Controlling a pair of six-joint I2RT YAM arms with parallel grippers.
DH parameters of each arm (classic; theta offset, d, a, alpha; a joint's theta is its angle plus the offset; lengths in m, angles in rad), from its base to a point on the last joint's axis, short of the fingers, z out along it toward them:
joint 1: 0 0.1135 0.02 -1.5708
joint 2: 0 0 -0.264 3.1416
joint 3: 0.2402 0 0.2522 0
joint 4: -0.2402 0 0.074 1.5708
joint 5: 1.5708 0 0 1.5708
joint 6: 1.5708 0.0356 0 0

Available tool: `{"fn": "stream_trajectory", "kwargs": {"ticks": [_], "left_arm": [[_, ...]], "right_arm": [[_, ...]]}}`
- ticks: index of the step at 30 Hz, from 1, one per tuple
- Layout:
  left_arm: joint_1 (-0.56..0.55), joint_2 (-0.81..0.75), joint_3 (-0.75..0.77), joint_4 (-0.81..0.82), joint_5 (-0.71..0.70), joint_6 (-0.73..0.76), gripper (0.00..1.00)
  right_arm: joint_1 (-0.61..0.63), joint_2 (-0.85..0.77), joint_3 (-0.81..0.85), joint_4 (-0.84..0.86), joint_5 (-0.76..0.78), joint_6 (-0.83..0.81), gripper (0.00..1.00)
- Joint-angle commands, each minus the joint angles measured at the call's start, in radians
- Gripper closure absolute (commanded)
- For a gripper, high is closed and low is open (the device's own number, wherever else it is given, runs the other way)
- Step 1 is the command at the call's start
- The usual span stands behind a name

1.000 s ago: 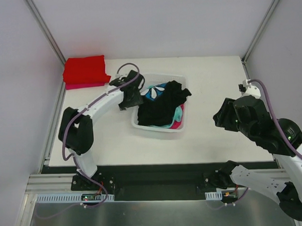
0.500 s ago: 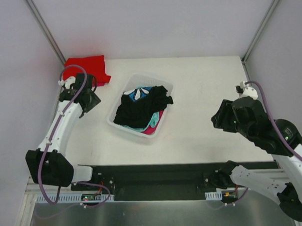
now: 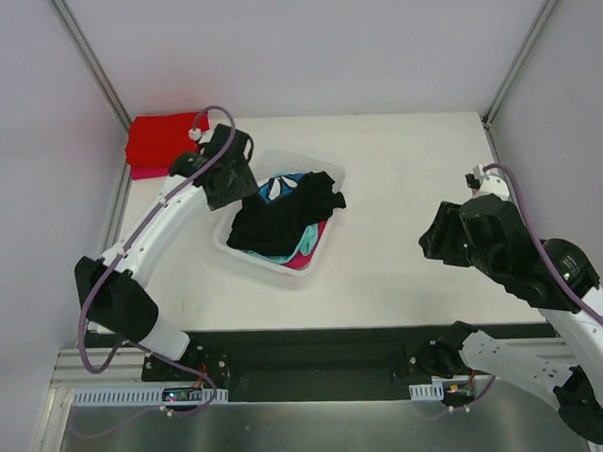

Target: Fold and stack the t-shirts

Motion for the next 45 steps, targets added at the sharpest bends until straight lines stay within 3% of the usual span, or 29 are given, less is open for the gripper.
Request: {"fn": "stream_trajectory", "kwargs": {"ticks": [1,11,14,18,24,31,38,45], "left_arm": [[-0.102,0.145,0.135,-0.01,0.04,0.03,0.35],[-0.122,0.478,0.362,0.019,0.097,0.068,0.36],[-0.103,0.508,0.319,0.017,0.06,0.039,0.36],[-0.037,0.52,0.213,0.065,0.166,-0.005,0.37],[0.032,0.433,-0.005,0.106,0.2,-0.068,0.37],[0.221,0.236,-0.278,0.129,0.157,-0.088,0.36],[0.373,0.08,-0.35,0.129,0.132,-0.054,0.35],[0.552,0.021,-0.353,0.131,0.152,-0.018,0.34]], "right_arm": [[-0.002,-0.012,0.015,0.007,-0.007,-0.014,0.49],[-0.002,-0.024,0.023,-0.013,-0.004,-0.021,0.49],[-0.001,-0.03,0.032,-0.028,0.003,-0.026,0.49],[-0.001,-0.041,0.035,-0.034,0.012,-0.032,0.48],[-0.002,-0.047,0.034,-0.034,0.007,-0.032,0.48],[-0.004,-0.056,0.026,-0.034,0.006,-0.032,0.48],[-0.002,-0.061,0.014,-0.028,0.004,-0.038,0.48],[-0.004,-0.07,0.017,-0.04,0.015,-0.047,0.47]]}}
